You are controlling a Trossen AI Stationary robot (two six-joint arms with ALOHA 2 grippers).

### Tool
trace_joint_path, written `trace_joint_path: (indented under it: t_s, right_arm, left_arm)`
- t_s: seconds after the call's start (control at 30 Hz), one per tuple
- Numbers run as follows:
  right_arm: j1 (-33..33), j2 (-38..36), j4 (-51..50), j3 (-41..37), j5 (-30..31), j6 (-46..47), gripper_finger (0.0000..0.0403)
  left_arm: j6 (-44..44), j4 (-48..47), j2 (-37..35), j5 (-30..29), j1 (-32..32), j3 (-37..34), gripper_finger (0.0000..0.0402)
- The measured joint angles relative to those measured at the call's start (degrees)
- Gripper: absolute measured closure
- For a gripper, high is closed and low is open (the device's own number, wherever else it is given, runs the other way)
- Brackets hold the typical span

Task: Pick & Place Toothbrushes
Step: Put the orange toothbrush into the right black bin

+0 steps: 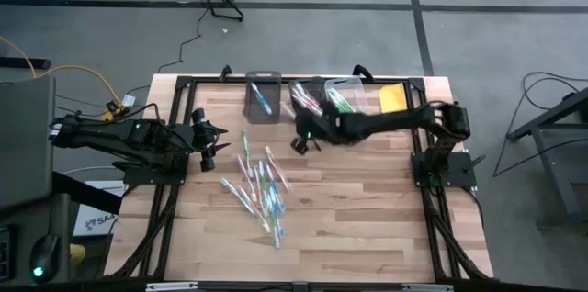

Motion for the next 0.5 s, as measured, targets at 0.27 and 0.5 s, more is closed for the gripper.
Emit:
trace_joint_path:
  t_s: [0.27, 0.5]
  right_arm:
    - [-10.3, 0.8, -0.2, 0.0, -5.2, -8.3, 0.0389]
    - [-17.8, 0.8, -0.3, 0.0, -11.3, -9.3, 0.0389]
  left_arm:
    - [0.0, -0.1, 0.0, 0.0, 0.0, 0.0, 0.0226]
    - [0.0, -0.1, 0.0, 0.1, 0.0, 0.0, 0.0226]
